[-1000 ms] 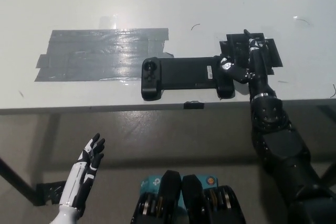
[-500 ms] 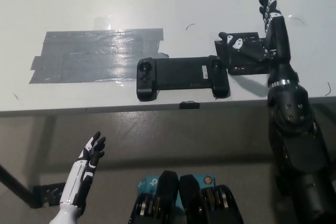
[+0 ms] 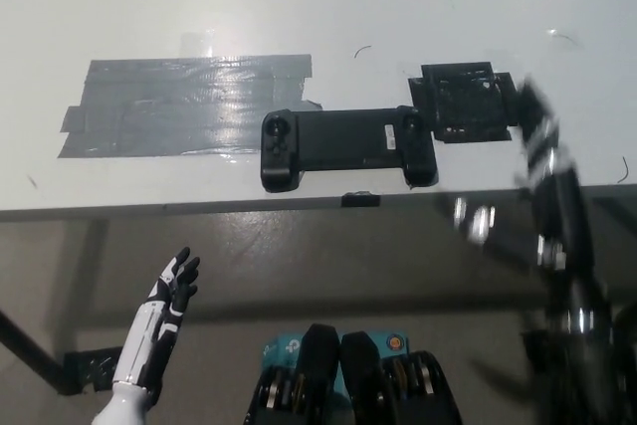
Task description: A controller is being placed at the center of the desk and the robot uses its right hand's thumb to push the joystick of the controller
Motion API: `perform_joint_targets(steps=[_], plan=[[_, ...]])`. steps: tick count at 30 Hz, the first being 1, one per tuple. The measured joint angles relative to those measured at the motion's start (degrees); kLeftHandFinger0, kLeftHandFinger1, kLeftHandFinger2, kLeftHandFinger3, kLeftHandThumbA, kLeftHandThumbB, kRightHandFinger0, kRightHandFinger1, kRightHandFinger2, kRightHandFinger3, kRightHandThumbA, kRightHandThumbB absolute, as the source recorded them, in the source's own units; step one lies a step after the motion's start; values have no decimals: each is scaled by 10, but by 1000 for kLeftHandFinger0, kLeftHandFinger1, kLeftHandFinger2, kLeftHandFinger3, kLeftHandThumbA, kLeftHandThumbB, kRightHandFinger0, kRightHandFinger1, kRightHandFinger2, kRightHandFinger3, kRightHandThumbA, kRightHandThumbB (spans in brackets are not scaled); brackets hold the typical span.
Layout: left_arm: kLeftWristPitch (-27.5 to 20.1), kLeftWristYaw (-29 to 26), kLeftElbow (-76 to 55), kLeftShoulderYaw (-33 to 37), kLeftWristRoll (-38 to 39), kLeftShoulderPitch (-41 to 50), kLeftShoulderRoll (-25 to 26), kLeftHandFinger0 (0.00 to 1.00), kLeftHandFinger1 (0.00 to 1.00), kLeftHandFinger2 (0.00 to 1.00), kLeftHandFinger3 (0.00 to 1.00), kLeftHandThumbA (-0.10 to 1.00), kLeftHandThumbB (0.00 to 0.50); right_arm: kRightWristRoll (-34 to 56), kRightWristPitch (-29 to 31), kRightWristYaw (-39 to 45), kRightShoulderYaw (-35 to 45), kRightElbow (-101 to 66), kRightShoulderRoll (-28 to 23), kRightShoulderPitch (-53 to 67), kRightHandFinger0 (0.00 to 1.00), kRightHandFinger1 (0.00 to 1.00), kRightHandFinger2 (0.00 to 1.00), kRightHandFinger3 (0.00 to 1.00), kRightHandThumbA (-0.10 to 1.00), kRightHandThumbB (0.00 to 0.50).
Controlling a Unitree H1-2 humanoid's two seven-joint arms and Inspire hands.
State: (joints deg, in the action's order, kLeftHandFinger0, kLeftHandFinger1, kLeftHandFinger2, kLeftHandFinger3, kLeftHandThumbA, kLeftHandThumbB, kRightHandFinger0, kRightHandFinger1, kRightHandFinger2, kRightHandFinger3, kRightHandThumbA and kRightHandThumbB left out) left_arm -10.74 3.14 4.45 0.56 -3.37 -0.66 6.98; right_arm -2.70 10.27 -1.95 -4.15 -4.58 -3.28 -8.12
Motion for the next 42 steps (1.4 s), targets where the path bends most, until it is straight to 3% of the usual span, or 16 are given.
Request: perform_joint_targets(steps=[3, 10, 18, 36, 42], plan=[[-1, 0, 0, 0, 0, 0, 0, 1000, 1000, 1000, 1000, 946, 80, 7, 1, 10, -5, 21, -1, 43, 1000, 1000, 1000, 1000, 1000, 339], [-1, 0, -1, 1, 0, 1, -1, 1000, 1000, 1000, 1000, 949, 70, -1, 15, 18, -11, 98, -9, 51, 1000, 1000, 1000, 1000, 992, 268], [-1, 0, -1, 0, 0, 0, 0, 1000, 1000, 1000, 1000, 942, 64, -8, 42, 24, -20, 148, -10, 45, 1000, 1000, 1000, 1000, 950, 278], [-2, 1, -1, -3, 0, -6, 0, 1000, 1000, 1000, 1000, 940, 76, -25, 53, 25, -21, 161, -11, 30, 1000, 1000, 1000, 1000, 985, 298], [-2, 1, -1, -3, 0, -6, 0, 1000, 1000, 1000, 1000, 937, 67, -30, 57, 25, -21, 166, -11, 28, 1000, 1000, 1000, 1000, 971, 271]])
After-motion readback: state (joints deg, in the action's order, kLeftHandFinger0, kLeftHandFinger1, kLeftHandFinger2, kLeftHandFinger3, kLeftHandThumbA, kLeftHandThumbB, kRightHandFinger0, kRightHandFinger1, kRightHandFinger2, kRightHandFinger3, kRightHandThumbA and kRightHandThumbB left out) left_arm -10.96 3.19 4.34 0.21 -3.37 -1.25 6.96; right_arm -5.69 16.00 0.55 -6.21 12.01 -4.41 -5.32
